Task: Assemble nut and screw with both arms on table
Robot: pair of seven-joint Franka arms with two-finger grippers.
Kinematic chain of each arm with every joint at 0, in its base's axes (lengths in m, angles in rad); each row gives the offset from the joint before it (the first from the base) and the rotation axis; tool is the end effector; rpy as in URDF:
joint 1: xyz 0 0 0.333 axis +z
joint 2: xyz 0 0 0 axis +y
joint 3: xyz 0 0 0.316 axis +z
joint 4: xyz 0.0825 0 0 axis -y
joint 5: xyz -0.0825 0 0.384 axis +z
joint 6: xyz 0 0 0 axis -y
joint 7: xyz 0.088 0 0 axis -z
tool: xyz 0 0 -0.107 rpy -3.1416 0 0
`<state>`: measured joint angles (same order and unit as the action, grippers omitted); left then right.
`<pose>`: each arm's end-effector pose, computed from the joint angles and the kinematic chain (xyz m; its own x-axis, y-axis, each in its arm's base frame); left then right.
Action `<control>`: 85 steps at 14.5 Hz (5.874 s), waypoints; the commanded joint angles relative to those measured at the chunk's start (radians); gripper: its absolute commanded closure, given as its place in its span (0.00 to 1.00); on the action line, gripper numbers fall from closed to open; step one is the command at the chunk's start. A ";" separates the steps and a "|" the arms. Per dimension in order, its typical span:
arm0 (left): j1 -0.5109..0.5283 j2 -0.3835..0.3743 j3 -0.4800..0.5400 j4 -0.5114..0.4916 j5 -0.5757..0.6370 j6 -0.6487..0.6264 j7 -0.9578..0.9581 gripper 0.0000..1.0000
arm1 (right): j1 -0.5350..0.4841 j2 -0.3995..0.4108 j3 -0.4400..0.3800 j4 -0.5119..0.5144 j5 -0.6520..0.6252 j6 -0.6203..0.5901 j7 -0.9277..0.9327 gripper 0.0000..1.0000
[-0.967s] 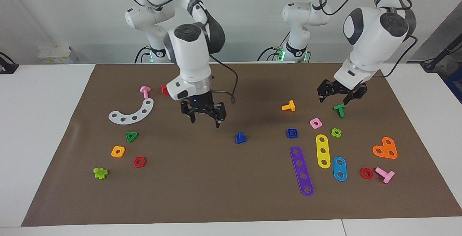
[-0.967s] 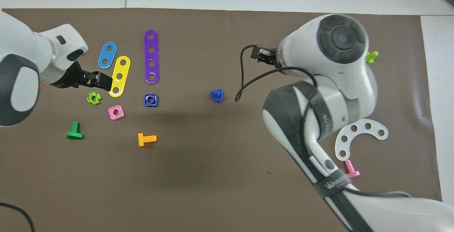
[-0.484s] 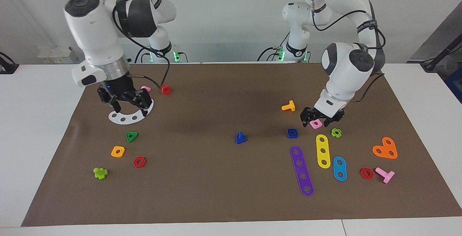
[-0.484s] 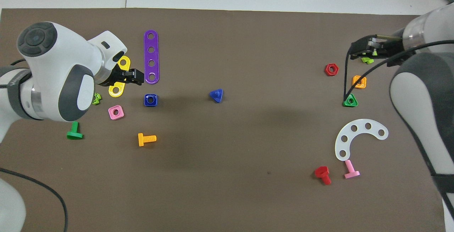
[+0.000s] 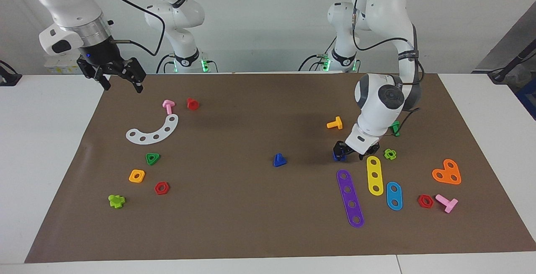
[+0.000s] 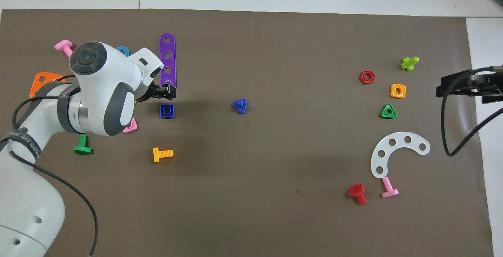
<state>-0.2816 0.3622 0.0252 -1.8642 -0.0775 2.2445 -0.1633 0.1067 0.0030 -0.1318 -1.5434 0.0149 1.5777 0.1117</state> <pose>0.6122 -0.1638 0.3253 0.9989 -0.0468 0.0084 -0.0471 -0.9974 0.0546 0.5565 -0.0123 0.6364 0.9902 -0.1364 0.0295 -0.1360 -0.9906 -0.0179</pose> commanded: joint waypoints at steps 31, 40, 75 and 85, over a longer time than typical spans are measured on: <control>-0.068 0.020 0.018 0.093 -0.005 -0.089 -0.024 0.61 | -0.001 -0.006 0.023 0.003 -0.030 -0.097 -0.093 0.00; -0.260 0.181 0.018 0.416 -0.056 -0.204 -0.232 0.61 | -0.001 -0.006 0.023 0.003 -0.030 -0.097 -0.095 0.00; -0.350 0.271 0.022 0.431 -0.047 -0.125 -0.272 0.14 | -0.001 -0.006 0.023 0.003 -0.030 -0.097 -0.095 0.00; -0.178 0.282 0.041 0.592 -0.047 -0.314 -0.251 0.01 | -0.001 -0.006 0.023 0.003 -0.030 -0.097 -0.093 0.00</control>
<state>-0.5512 0.6196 0.0744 -1.3701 -0.1150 2.0312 -0.4301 0.1115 0.0058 -0.1131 -1.5306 -0.0139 1.4883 0.0468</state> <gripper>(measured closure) 0.000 0.000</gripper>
